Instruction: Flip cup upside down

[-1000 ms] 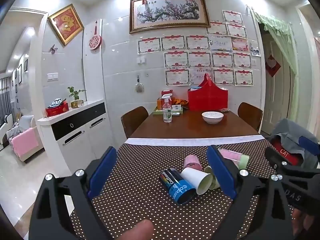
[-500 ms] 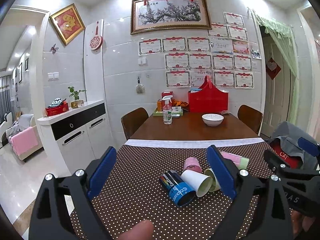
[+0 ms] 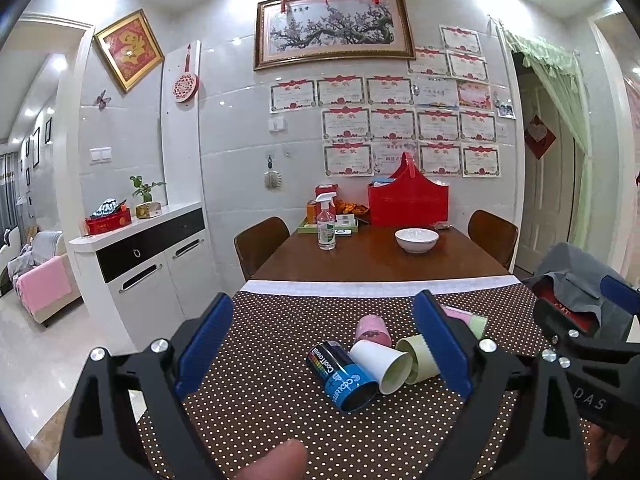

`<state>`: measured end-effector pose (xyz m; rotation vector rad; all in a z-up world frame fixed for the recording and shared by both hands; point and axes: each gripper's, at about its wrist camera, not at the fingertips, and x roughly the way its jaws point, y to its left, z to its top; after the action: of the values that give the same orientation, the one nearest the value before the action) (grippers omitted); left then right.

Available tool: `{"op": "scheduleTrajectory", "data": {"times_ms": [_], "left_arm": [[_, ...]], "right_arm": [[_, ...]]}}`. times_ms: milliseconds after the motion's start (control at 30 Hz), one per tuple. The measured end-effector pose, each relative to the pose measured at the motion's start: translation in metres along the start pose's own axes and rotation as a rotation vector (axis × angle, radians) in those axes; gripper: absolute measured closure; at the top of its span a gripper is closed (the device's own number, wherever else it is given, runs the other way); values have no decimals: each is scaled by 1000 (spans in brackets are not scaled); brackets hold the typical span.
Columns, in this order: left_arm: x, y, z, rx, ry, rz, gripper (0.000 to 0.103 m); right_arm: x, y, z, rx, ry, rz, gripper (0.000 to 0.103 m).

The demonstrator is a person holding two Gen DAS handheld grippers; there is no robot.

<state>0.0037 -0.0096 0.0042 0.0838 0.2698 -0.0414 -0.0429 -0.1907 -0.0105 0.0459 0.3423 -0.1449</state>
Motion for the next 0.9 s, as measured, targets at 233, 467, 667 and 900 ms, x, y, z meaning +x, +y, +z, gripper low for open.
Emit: {"op": "scheduleTrajectory", "data": {"times_ms": [233,467,667,900], "left_arm": [[5,-4,0,10,14,8,13],[5,-3,-1,12,28,4,13],[5,-1,0,7,25,9,13],[6,2,-1,-1,27,7,13]], "right_arm": [[10,-5,-4,20,18,4,6],[13,-9,-8,33,18,6,6],[15,-9,-7,29,18,2,6],[21,-5,-6,9,30,2,6]]}}
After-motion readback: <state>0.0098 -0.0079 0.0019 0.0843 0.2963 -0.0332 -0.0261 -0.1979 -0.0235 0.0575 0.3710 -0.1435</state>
